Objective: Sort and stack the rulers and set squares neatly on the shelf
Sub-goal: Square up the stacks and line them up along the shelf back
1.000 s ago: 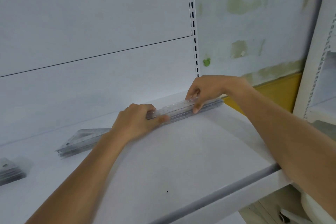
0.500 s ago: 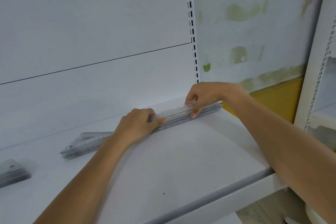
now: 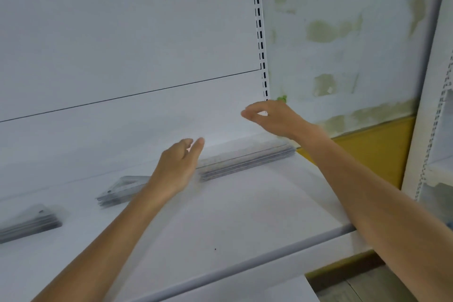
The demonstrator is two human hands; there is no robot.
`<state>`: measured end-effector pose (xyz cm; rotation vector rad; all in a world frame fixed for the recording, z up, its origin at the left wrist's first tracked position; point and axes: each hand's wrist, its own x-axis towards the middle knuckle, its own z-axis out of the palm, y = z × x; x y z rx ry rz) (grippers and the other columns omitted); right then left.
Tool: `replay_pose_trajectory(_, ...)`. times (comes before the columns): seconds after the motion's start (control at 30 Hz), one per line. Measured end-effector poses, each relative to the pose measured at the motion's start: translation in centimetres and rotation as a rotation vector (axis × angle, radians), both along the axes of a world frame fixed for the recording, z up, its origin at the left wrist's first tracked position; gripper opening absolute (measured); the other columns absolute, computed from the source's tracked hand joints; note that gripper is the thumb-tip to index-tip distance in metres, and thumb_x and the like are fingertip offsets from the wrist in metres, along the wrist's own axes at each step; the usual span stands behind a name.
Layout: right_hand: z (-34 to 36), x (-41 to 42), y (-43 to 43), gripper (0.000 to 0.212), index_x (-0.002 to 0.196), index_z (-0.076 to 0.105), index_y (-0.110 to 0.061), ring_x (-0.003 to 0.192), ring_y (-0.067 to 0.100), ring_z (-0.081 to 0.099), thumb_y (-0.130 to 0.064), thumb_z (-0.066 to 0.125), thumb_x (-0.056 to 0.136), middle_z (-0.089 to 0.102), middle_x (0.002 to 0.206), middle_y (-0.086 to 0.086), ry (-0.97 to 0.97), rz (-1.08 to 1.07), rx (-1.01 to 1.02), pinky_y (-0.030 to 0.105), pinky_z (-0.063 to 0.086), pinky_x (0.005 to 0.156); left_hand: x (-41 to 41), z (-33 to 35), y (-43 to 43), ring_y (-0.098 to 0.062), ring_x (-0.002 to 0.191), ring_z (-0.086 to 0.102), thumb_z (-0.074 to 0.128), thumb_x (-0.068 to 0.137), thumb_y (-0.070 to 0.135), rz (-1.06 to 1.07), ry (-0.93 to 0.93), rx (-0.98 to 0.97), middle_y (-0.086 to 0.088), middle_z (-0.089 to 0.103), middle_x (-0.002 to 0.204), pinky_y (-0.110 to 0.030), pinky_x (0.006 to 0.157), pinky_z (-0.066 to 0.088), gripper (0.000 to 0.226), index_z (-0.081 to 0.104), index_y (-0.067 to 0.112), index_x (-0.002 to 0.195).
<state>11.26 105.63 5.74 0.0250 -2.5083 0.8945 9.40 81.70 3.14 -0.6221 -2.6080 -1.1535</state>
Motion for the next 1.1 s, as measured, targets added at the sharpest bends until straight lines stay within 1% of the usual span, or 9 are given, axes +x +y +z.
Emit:
replay_pose_trajectory(0.1, 0.2, 0.2, 0.2, 0.056, 0.096, 0.064, -0.005, 0.098, 0.025, 0.056, -0.054, 0.035, 0.094, 0.065, 0.101, 0.009, -0.021, -0.088, -0.127, 0.029, 0.04, 0.081, 1.1, -1.0, -0.4, -0.017, 0.134, 0.035, 0.035, 0.093, 0.049, -0.033, 0.027, -0.078, -0.004, 0.039, 0.146, -0.028, 0.106, 0.025, 0.059, 0.037, 0.013, 0.141)
replay_pose_trajectory(0.2, -0.7, 0.8, 0.8, 0.071, 0.117, 0.054, 0.007, 0.111, 0.031, 0.054, -0.055, 0.027, 0.095, 0.06, 0.117, 0.02, -0.009, -0.202, -0.245, 0.029, 0.033, 0.079, 1.2, -1.2, -0.3, -0.014, 0.139, 0.026, 0.035, 0.093, 0.051, -0.045, -0.008, -0.028, -0.001, 0.027, 0.152, -0.028, 0.11, 0.018, 0.063, 0.026, 0.016, 0.145)
replay_pose_trajectory(0.3, -2.1, 1.5, 1.1, 0.071, 0.116, 0.054, 0.007, 0.109, 0.028, 0.054, -0.053, 0.021, 0.096, 0.061, 0.117, 0.017, -0.012, -0.287, -0.353, 0.031, 0.034, 0.087, 0.6, -1.3, 0.1, -0.013, 0.14, 0.024, 0.035, 0.093, 0.049, -0.029, -0.032, 0.069, 0.0, 0.026, 0.152, -0.026, 0.109, 0.017, 0.063, 0.024, 0.016, 0.146)
replay_pose_trajectory(0.4, -3.1, 2.0, 0.9, 0.064, 0.117, 0.058, -0.002, 0.111, 0.028, 0.054, -0.051, 0.021, 0.097, 0.06, 0.119, 0.015, -0.063, -0.321, -0.44, 0.04, 0.039, 0.101, 0.6, -2.3, -0.1, -0.014, 0.138, 0.028, 0.038, 0.095, 0.04, -0.045, 0.125, -0.012, -0.001, 0.031, 0.15, -0.02, 0.104, 0.018, 0.058, 0.025, 0.014, 0.145)
replay_pose_trajectory(0.53, -4.1, 2.3, 1.0, 0.065, 0.114, 0.057, 0.007, 0.108, 0.033, 0.055, -0.046, 0.023, 0.099, 0.062, 0.114, 0.02, -0.055, -0.366, -0.374, 0.038, 0.041, 0.09, 0.6, -2.9, -0.6, -0.017, 0.138, 0.027, 0.039, 0.096, 0.036, -0.003, 0.181, -0.01, -0.004, 0.031, 0.15, -0.02, 0.104, 0.016, 0.055, 0.028, 0.012, 0.144)
replay_pose_trajectory(0.67, -5.3, 2.8, 1.2, 0.051, 0.072, 0.049, -0.008, 0.077, 0.027, 0.047, -0.042, 0.022, 0.1, 0.05, 0.074, 0.005, -0.075, -0.373, -0.259, 0.033, 0.034, 0.065, 1.4, -3.5, 0.1, -0.016, 0.132, 0.031, 0.039, 0.096, 0.037, 0.025, 0.013, 0.0, -0.005, 0.035, 0.145, -0.012, 0.087, 0.018, 0.051, 0.036, 0.005, 0.136)
replay_pose_trajectory(0.9, -5.8, 2.4, 1.0, 0.056, 0.106, 0.054, 0.008, 0.094, 0.034, 0.052, -0.039, 0.023, 0.1, 0.057, 0.1, 0.021, -0.08, -0.364, -0.229, 0.032, 0.03, 0.074, 1.8, -3.9, 0.2, -0.018, 0.094, 0.044, 0.047, 0.085, 0.023, 0.027, -0.051, -0.097, 0.0, 0.048, 0.101, -0.025, 0.068, 0.03, 0.019, 0.041, 0.009, 0.097)
replay_pose_trajectory(1.0, -5.8, 2.3, 0.7, 0.057, 0.092, 0.054, 0.005, 0.08, 0.026, 0.046, -0.041, 0.021, 0.1, 0.053, 0.082, 0.013, -0.112, -0.35, -0.193, 0.032, 0.03, 0.069, 2.3, -3.9, 0.4, -0.018, 0.119, 0.042, 0.049, 0.086, 0.028, 0.007, -0.13, -0.12, 0.002, 0.048, 0.12, -0.023, 0.082, 0.034, 0.046, 0.038, 0.009, 0.126)
replay_pose_trajectory(1.1, -5.7, 2.3, 0.3, 0.052, 0.076, 0.045, -0.004, 0.069, 0.022, 0.041, -0.043, 0.021, 0.099, 0.044, 0.07, 0.005, -0.123, -0.356, -0.209, 0.026, 0.029, 0.055, 2.3, -3.9, 0.2, -0.009, 0.1, 0.037, 0.054, 0.085, 0.032, -0.015, -0.144, -0.104, 0.009, 0.041, 0.107, -0.024, 0.071, 0.03, 0.04, 0.038, 0.018, 0.118)
